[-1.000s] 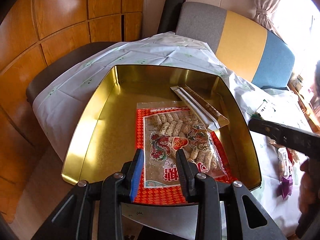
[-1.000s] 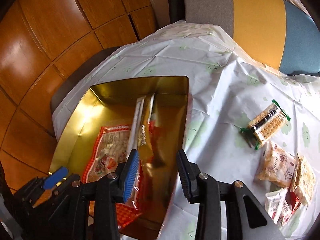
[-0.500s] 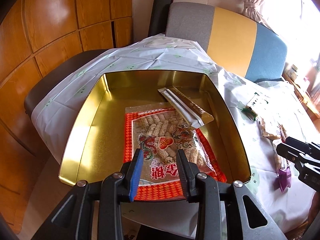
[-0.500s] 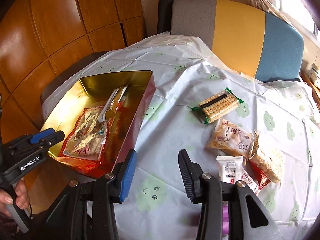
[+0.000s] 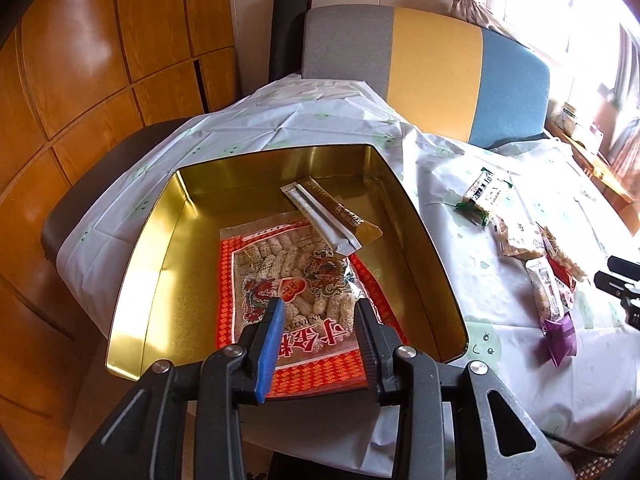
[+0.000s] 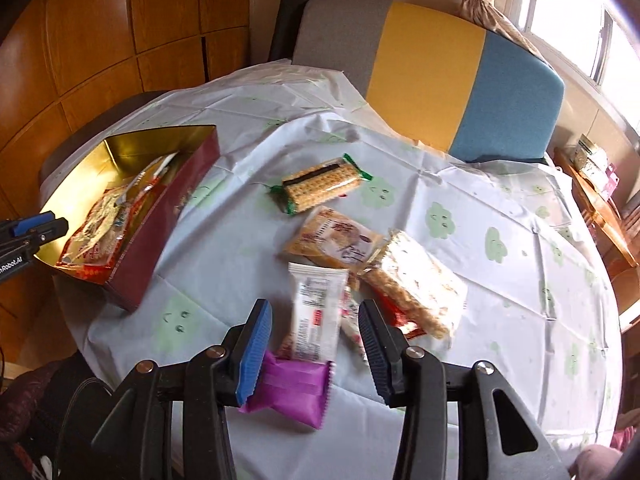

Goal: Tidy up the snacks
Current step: 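Reach the left tool to the green-ended cracker pack and grasp it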

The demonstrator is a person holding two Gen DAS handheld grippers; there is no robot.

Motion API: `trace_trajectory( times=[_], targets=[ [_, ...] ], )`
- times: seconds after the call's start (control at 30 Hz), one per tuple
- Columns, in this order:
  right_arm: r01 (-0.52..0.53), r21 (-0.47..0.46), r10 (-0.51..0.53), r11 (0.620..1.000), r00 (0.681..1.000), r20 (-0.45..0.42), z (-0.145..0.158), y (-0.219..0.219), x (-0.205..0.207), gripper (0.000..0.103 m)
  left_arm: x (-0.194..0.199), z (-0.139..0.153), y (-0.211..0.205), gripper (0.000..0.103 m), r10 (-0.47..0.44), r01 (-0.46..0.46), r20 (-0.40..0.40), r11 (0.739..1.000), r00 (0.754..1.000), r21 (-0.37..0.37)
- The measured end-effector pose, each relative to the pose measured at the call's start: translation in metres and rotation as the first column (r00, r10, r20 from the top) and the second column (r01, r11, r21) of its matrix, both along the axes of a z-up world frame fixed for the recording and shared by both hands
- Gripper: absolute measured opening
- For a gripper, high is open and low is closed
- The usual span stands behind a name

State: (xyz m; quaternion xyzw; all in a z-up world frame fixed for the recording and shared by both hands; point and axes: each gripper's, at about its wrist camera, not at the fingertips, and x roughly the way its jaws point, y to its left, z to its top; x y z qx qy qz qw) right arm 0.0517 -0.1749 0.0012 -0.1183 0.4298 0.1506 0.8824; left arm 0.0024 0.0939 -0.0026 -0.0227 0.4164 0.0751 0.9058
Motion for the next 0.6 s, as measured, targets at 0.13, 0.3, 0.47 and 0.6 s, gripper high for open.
trace_trajectory(
  times=[0.13,0.3,0.47,0.6],
  targets=[
    [0.059,-0.06,-0.058,0.996,0.998,0.013,0.0,-0.035,0.008,0.046,0.002,0.001,-0.007,0.038,-0.019,0.019,-0.002,1.0,1.0,0.012],
    [0.226,-0.016,-0.226,0.974,0.974,0.006,-0.011,-0.084,0.024,0.046,0.006,0.003,-0.021,0.039,-0.059,0.059,-0.008,0.998,0.998,0.027],
    [0.381,0.079,-0.374,0.921,0.923,-0.085,-0.02,-0.119,0.04,0.046,0.015,0.005,-0.036,0.041,-0.112,0.113,-0.024,0.993,0.993,0.036],
    [0.451,0.118,-0.432,0.885,0.888,-0.158,-0.027,-0.135,0.044,0.046,0.024,0.009,-0.048,0.041,-0.141,0.141,-0.027,0.99,0.99,0.026]
  ],
)
